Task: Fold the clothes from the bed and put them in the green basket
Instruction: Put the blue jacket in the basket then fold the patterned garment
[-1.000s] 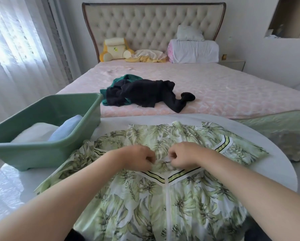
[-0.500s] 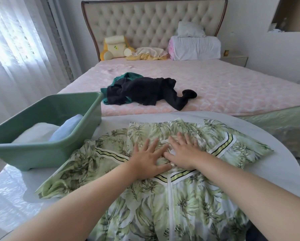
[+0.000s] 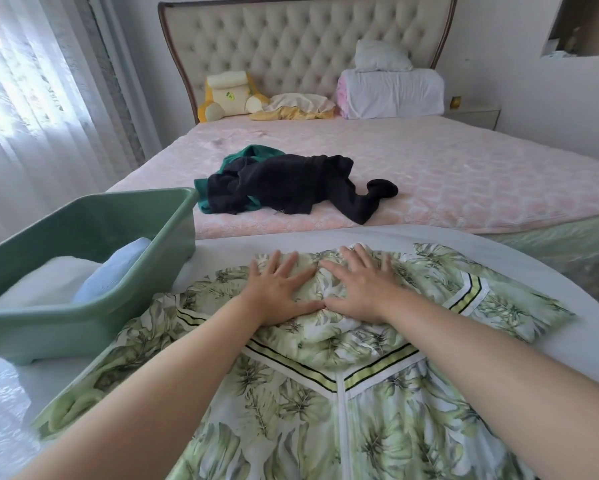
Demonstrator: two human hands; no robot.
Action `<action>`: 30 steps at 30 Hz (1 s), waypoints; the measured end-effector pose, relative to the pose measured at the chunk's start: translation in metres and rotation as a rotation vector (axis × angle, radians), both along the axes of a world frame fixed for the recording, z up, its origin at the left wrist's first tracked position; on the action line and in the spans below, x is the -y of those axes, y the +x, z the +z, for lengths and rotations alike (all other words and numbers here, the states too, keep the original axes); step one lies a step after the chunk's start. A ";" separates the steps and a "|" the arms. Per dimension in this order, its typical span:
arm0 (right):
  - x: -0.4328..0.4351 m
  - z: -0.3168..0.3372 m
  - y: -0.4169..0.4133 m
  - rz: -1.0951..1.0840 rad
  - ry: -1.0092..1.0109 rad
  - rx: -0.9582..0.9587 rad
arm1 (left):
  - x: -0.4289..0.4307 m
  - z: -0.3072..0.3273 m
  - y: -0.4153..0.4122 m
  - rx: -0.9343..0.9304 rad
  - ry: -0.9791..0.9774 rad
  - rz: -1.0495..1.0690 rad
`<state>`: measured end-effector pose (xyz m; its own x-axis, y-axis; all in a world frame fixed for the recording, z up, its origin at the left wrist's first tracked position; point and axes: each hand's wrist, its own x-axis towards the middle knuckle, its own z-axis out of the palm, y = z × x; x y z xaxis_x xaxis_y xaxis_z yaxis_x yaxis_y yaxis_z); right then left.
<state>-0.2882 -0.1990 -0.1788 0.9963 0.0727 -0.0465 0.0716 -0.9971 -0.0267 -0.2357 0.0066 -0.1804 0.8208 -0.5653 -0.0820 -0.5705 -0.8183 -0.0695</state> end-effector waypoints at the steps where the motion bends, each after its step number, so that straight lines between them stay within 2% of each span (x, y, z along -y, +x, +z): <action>1: 0.005 -0.002 0.004 -0.031 0.014 -0.068 | -0.001 -0.002 0.003 -0.039 0.001 0.034; 3: 0.016 -0.005 0.009 -0.089 0.050 -0.149 | -0.005 -0.007 0.008 -0.079 -0.034 0.104; 9: 0.019 -0.006 0.009 -0.118 0.047 -0.183 | -0.014 -0.009 0.011 -0.104 -0.092 0.286; 13: 0.000 0.009 0.009 -0.145 -0.065 -0.157 | -0.016 -0.006 0.004 -0.106 -0.051 0.328; 14: -0.010 0.014 0.005 -0.111 -0.071 -0.103 | -0.017 -0.005 0.002 -0.107 -0.042 0.328; 16: -0.034 0.017 -0.006 -0.005 0.070 -0.049 | -0.022 -0.002 -0.004 -0.095 -0.015 0.311; 18: -0.052 0.010 -0.023 0.070 0.181 -0.137 | -0.027 0.005 -0.012 -0.095 0.038 0.288; 21: -0.061 -0.002 -0.037 0.112 0.034 -0.174 | -0.041 0.024 -0.030 -0.144 0.063 0.273; 25: -0.071 0.014 -0.040 0.127 -0.052 -0.110 | -0.069 0.054 -0.066 -0.094 -0.059 0.186; 30: -0.134 0.046 -0.044 0.242 0.184 0.040 | -0.109 0.077 -0.097 -0.038 -0.162 0.118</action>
<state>-0.3326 -0.0650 -0.1329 0.9497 0.3120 0.0283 0.3113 -0.9295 -0.1978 -0.3331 0.1161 -0.1036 0.8802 -0.4737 -0.0297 -0.4698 -0.8784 0.0878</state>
